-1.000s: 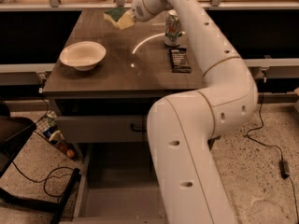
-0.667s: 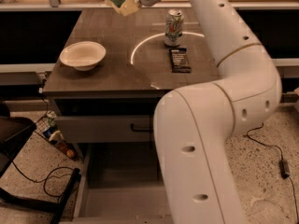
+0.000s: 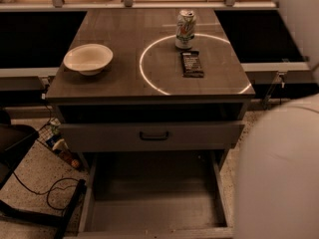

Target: Place sponge into middle drawer

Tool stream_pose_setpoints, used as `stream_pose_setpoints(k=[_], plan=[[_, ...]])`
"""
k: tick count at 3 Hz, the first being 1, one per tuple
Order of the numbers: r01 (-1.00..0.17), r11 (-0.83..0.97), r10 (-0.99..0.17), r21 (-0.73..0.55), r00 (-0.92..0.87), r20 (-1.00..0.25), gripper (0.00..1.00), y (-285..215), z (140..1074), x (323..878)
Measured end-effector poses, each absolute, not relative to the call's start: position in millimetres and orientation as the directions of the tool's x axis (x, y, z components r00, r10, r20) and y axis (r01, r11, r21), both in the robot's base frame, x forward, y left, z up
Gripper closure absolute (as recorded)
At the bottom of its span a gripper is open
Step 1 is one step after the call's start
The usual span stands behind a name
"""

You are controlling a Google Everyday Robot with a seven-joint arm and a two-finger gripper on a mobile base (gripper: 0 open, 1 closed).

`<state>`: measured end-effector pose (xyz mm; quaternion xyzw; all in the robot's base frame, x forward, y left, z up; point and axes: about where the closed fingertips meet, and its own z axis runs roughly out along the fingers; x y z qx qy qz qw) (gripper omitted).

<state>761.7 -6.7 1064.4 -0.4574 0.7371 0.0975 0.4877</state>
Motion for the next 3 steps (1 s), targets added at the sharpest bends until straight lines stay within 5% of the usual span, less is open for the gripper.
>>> stream_pose_setpoints(k=[2,3], plan=[[-0.666,0.657,-0.539,-0.352,-0.088,-0.838,1.0,-52.4,1108.4,663.6],[-0.685,0.652,-0.612,-0.325,-0.222,-0.759,1.0,-73.2,1022.0,622.9]])
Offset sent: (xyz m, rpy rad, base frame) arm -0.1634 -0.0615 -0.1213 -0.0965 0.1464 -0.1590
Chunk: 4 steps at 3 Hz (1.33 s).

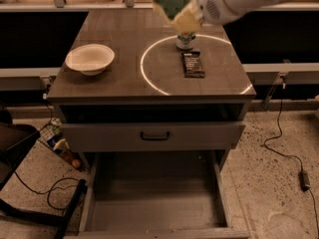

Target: Place sponge into middle drawer

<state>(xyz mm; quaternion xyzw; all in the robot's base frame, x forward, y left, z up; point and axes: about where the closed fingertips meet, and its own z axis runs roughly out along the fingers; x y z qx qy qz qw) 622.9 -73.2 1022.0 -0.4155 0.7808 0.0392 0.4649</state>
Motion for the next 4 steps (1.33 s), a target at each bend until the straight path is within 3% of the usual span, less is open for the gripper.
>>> stream_pose_setpoints(k=[2,4], plan=[[-0.781,0.605,-0.679,-0.154,-0.406,-0.611,1.0,-101.1,879.6,586.5],[-0.815,0.56,-0.698,-0.146,-0.37,-0.612,1.0,-90.7,877.4,590.9]])
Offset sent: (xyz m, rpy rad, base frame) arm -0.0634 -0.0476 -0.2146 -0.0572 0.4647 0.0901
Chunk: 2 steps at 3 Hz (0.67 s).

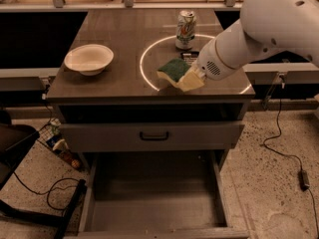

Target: Place sponge into middle drawer

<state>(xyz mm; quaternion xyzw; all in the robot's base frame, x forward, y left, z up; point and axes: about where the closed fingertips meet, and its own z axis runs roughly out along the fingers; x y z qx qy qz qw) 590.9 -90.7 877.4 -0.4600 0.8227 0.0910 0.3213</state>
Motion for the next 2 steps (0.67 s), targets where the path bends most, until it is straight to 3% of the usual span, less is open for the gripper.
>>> stream_pose_setpoints(k=[2], plan=[[-0.856,0.508,-0.745,-0.094,-0.382,-0.547,1.0,-142.3,841.4,497.4]])
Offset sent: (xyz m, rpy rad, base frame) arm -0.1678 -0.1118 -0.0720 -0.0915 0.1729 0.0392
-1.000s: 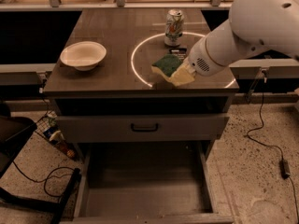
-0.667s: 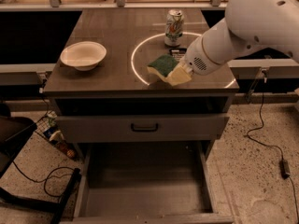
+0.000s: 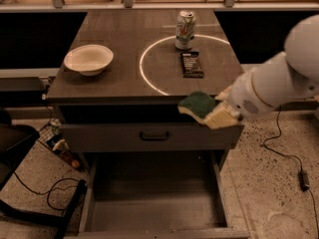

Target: Place sponge into middle drawer

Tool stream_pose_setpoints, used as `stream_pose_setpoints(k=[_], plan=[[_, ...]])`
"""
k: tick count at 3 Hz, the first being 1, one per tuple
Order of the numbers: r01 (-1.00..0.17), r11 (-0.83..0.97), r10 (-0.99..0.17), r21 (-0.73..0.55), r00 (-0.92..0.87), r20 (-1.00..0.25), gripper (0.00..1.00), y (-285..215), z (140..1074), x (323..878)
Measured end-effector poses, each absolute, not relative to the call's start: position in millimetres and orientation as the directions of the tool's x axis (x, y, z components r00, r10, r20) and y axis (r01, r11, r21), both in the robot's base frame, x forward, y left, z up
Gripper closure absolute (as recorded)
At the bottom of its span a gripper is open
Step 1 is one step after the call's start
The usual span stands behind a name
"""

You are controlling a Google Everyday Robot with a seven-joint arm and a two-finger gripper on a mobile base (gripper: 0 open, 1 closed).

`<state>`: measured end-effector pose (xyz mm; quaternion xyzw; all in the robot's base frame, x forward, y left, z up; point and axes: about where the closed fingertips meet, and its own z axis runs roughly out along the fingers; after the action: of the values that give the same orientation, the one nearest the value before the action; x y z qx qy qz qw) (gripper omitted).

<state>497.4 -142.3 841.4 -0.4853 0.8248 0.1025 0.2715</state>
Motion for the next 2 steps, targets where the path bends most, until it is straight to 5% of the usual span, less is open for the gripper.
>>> stream_pose_setpoints(k=[2], plan=[[-0.866,0.501,-0.766,0.003,-0.444,-0.465,1.0,-200.2,770.7,415.4]])
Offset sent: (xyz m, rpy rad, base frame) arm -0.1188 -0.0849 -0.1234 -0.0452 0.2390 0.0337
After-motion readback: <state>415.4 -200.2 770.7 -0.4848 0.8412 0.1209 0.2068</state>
